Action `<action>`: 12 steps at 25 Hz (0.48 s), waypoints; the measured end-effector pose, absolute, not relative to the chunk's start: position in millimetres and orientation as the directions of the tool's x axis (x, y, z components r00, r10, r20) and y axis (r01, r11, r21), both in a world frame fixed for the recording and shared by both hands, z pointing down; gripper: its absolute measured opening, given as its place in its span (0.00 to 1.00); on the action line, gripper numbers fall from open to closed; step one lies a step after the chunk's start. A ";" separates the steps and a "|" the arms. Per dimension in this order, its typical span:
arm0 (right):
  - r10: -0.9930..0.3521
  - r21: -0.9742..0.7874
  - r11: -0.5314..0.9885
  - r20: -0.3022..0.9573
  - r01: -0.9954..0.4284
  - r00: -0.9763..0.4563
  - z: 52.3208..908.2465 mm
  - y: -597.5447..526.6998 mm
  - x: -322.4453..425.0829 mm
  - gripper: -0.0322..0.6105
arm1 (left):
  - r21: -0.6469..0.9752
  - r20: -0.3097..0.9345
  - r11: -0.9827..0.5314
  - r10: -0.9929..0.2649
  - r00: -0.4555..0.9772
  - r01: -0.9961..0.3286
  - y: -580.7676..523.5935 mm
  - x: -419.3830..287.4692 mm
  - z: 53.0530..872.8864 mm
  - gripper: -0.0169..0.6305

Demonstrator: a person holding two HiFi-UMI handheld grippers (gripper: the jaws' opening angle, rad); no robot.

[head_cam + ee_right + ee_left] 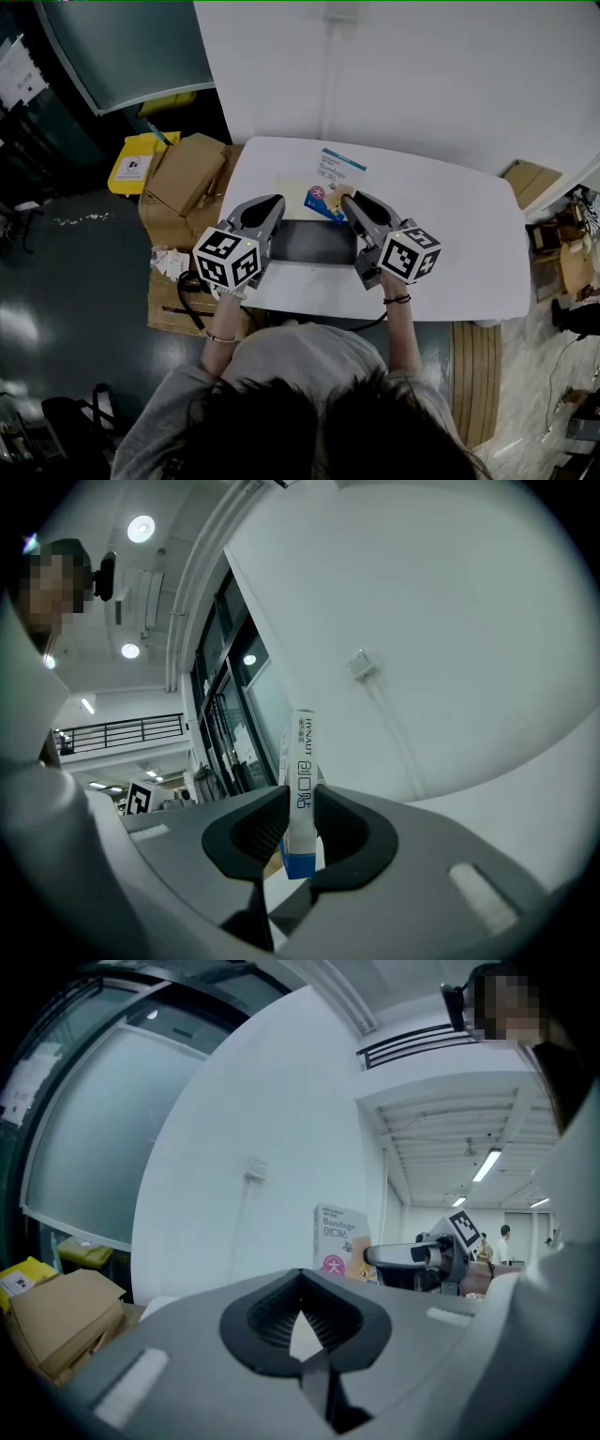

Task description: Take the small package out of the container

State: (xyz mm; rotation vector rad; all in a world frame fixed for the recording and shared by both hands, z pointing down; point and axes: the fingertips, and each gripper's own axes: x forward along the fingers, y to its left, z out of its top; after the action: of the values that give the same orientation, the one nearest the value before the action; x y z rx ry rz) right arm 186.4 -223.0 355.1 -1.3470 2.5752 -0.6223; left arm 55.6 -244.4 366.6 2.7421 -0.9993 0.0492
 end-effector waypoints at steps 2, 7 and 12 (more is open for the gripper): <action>-0.820 -0.418 0.509 0.031 -0.752 -0.572 349.6 -222.6 187.6 0.21 | 0.189 0.099 -0.745 -0.634 0.767 -0.640 -245.3 54.8 362.5 0.01; -0.833 -0.378 0.510 0.005 -0.772 -0.553 337.2 -221.1 196.4 0.21 | 0.175 0.083 -0.746 -0.639 0.765 -0.642 -247.1 57.1 351.7 0.01; -0.843 -0.361 0.507 -0.017 -0.783 -0.538 331.3 -220.7 202.8 0.21 | 0.148 0.083 -0.747 -0.643 0.761 -0.648 -249.7 57.9 346.4 0.01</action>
State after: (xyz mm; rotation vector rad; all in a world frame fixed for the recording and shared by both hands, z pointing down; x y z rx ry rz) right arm 202.8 -220.7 331.3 -1.3966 2.5565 -0.4648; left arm 57.9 -249.7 346.4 2.7889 -1.0306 0.0395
